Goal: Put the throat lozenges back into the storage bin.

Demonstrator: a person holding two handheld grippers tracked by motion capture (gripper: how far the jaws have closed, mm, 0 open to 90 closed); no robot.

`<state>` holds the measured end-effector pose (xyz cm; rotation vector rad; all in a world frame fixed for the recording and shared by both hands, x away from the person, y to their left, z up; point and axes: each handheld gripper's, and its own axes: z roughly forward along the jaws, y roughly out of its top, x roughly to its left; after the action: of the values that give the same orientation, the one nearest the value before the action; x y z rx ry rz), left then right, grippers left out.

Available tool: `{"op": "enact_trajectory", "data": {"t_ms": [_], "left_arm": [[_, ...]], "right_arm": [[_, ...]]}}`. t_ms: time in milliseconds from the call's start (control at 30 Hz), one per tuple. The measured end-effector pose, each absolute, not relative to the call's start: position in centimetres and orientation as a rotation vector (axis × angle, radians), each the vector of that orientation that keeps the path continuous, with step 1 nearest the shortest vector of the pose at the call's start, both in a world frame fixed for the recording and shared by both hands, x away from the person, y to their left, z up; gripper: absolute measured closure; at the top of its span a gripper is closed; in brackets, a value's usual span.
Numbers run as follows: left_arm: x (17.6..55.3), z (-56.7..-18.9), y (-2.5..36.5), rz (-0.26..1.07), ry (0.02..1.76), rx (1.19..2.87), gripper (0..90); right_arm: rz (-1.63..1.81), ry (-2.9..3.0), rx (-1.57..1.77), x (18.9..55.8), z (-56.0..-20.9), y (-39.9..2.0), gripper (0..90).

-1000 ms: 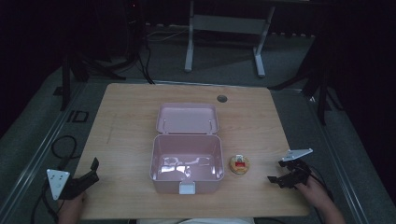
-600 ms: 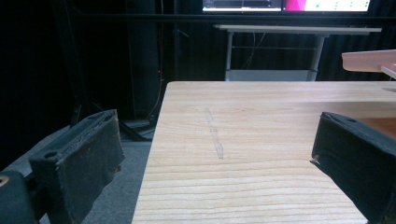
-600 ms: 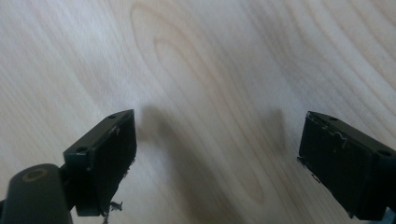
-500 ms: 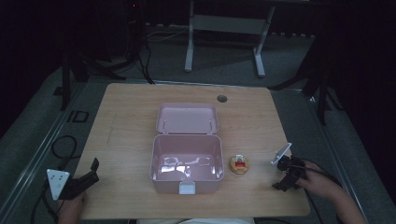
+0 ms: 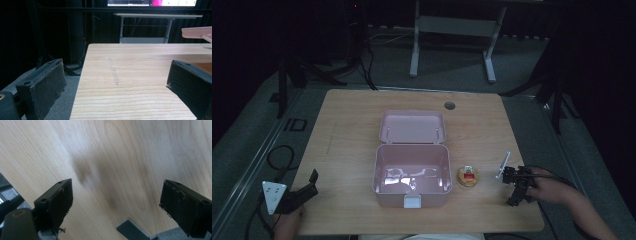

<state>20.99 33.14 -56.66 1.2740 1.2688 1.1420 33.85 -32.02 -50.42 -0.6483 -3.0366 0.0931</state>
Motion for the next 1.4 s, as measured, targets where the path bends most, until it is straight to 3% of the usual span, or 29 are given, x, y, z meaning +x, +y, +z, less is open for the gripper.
{"op": "enact_trajectory", "data": {"t_ms": [233, 1400], "left_arm": [[21.0, -56.7, 33.1, 1.140, 1.264, 1.277, 2.3], [21.0, -56.7, 33.2, 1.127, 1.252, 1.281, 2.4]], "right_arm": [[0.091, -3.028, -0.631, 34.1, -50.1, -31.4, 13.9], [0.063, -3.117, -0.419, 36.8, -47.2, -23.9, 11.4]]}}
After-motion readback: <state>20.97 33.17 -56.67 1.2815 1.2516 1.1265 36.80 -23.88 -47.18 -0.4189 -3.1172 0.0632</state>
